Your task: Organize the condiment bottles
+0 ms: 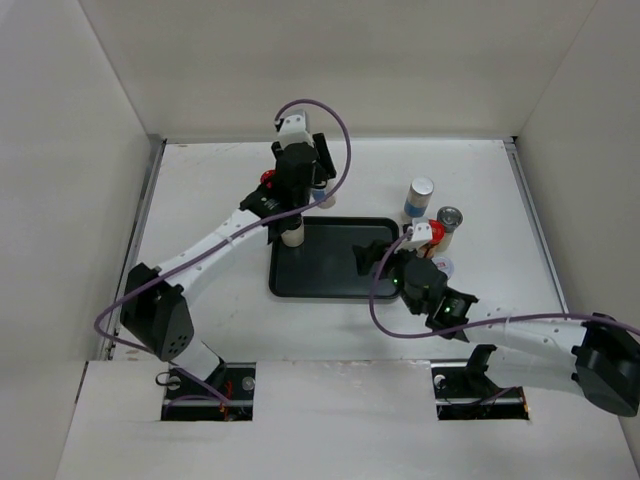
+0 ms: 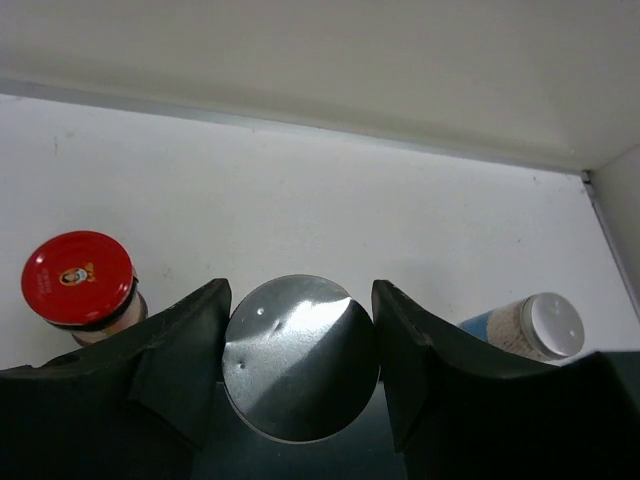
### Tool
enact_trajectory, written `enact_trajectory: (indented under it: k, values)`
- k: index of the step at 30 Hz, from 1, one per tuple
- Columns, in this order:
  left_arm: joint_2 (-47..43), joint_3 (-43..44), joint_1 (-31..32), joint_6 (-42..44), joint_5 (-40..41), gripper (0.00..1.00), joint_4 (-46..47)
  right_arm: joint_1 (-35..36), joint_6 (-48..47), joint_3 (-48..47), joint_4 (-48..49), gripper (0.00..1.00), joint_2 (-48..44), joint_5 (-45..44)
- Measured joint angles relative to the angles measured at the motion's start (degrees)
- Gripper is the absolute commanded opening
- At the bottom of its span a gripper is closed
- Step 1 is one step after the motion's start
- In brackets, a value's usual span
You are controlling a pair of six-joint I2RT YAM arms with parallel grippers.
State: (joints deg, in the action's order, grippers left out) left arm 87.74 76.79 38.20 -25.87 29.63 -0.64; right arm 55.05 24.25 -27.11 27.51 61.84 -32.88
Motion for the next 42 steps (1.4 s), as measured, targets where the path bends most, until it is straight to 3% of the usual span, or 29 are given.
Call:
enact_trajectory:
  k: [24,26,32,37,42]
  values:
    - [7.2,-14.9,2.6,0.8,0.5,0.33,11.1,-2.2,1.1,2.6,0.4,0.8,-2.6,-2.0]
    - [7.4,-15.0,2.4,0.9,0.5,0.39,11.8,-2.2,1.2,2.5,0.4,0.8,-2.1,-2.0]
    - [7.6,-15.6,2.3,1.2,0.7,0.72,13.8,-2.2,1.3,2.5,0.4,0.8,-1.9,-1.9]
    - [7.4,-15.7,2.6,1.5,1.2,0.84,14.7,-2.2,1.3,2.5,0.4,0.8,-1.8,-1.9]
    - [5.4,-15.6,3.5,2.6,1.4,0.87,14.0,-2.2,1.3,2.5,0.4,0.81,-1.6,-1.9]
